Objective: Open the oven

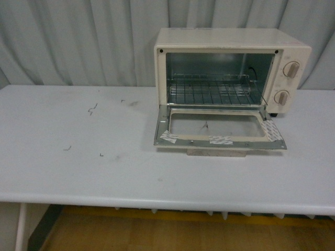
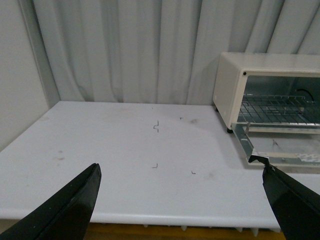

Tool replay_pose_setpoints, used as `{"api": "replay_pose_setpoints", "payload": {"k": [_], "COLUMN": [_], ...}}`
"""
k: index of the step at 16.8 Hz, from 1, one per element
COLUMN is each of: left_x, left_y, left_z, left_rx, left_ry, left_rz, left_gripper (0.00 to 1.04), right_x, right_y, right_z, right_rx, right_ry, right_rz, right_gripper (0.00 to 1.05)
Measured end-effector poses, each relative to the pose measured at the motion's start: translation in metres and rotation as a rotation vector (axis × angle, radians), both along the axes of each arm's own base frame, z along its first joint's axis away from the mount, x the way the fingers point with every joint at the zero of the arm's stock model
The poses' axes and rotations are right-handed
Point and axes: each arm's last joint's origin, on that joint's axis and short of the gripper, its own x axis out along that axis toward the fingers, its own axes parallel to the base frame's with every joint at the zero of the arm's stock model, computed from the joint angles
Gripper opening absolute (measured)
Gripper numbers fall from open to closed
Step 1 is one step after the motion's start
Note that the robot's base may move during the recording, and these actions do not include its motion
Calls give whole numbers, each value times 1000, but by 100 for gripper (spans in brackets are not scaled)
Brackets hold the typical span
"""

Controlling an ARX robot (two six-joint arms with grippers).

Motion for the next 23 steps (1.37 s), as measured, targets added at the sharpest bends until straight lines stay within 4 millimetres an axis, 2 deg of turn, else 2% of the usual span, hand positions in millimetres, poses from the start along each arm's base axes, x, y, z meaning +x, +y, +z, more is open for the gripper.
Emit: {"api": "replay_pose_setpoints", "payload": {"k": [23], "left_x": [0], "left_y": [0], "left_z": [0], "left_rx": [0], "left_ry": [0], "left_rz": [0], "left_gripper": [98], "right_x": [0], "right_y": [0], "right_z": [0], "right_rx": [0], "right_ry": [0], "right_rz": [0], "right_gripper": [98]}}
